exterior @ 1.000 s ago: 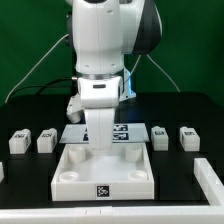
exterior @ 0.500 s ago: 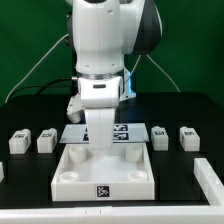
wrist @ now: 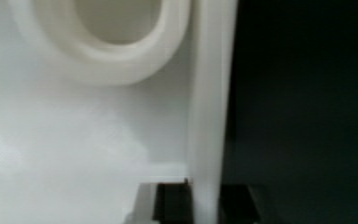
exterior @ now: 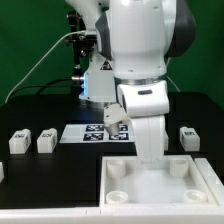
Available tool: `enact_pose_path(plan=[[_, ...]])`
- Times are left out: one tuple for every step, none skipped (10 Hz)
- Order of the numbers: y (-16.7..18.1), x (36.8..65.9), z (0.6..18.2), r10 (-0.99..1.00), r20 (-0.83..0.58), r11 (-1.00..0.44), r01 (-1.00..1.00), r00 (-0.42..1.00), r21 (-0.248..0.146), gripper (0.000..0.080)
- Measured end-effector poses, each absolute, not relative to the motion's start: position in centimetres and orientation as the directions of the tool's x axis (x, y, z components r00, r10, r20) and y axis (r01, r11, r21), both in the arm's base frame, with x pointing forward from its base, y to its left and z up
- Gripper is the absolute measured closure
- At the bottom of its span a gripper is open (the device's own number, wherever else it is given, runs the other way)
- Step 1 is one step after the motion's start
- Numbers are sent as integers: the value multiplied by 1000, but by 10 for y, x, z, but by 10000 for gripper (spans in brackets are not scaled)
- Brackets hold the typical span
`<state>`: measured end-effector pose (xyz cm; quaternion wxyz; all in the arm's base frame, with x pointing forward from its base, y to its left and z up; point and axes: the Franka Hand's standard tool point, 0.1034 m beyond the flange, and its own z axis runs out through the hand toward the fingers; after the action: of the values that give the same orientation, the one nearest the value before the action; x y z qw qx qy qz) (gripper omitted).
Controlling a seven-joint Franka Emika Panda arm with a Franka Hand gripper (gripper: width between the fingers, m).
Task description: Assemble one leg
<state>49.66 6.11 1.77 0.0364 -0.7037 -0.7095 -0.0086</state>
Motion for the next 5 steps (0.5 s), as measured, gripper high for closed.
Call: enact_pose_path(plan=[[65, 497, 18, 998, 65, 2, 999, 1, -45, 742], [65, 497, 17, 998, 64, -9, 999, 12, -51, 742], [65, 497, 17, 998, 65, -10, 999, 13, -44, 742], [64, 497, 17, 998, 67, -12, 999, 14, -36, 742], [64, 496, 17, 998, 67, -12, 999, 15, -37, 742]])
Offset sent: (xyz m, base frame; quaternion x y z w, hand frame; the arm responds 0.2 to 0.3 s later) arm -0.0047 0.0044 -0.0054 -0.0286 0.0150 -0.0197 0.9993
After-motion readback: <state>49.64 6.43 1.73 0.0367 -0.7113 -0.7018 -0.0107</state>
